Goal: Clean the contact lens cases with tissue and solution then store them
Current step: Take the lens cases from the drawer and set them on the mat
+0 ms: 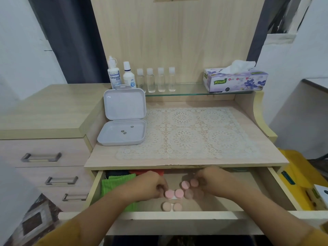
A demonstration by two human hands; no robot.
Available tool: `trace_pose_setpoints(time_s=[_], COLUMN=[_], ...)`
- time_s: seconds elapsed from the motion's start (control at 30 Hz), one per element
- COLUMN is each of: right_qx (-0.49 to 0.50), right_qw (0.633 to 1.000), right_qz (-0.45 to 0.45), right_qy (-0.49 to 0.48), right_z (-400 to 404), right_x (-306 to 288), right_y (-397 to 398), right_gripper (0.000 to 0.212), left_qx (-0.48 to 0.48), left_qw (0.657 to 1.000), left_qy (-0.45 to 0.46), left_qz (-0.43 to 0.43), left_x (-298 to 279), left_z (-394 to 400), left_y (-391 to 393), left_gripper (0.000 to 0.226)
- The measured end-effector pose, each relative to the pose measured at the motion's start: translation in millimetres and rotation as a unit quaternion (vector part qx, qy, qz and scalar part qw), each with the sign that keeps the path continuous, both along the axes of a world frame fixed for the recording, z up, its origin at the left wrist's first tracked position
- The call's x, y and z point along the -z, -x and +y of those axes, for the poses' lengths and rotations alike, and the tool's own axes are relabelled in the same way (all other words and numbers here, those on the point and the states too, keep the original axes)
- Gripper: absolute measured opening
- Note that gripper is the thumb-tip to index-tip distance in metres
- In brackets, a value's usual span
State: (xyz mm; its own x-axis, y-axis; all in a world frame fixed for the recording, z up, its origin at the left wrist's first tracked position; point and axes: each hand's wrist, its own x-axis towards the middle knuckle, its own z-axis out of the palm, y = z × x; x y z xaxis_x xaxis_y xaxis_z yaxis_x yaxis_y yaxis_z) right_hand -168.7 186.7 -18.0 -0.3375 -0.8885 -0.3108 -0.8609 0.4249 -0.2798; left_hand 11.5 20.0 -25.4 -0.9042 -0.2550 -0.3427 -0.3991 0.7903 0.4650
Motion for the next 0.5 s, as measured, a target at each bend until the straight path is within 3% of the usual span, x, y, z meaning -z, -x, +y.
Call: trace_pose_setpoints(time_s=[0.13,0.2,0.3,0.37,0.5], right_qx=[-0.035,-0.057,-0.06,-0.057,-0.064], right_qw=[0.999,0.998,0.998,0.998,0.997], right_qz=[0.024,0.016,0.029,0.032,0.029], right_qy=[-0.005,-0.007,-0.009,-0.003,0.009], right_z=[-7.7,-10.1,-11.9,-10.8,-9.2], right_x=[12.0,10.4,12.0,14.1,14.0], right_y=[5.0,3.2,3.4,5.1,6.2], right_gripper=[0.005,0.014,0.015,0.01,0.021], left_qx=[0.065,0.085,0.101,0.1,0.106], left_qw=[0.995,0.992,0.99,0.991,0.991], left_qy=[0.079,0.093,0.1,0.092,0.086], left_qz=[-0.005,0.002,0.006,0.007,0.017], left_x=[8.1,8.6,8.8,9.8,10.5], left_z=[4.8,7.9,8.3,7.8,9.1], left_y=[10.1,15.0,18.0,18.6,17.9], left_gripper=[0.006,0.013,0.001,0.004,0.019])
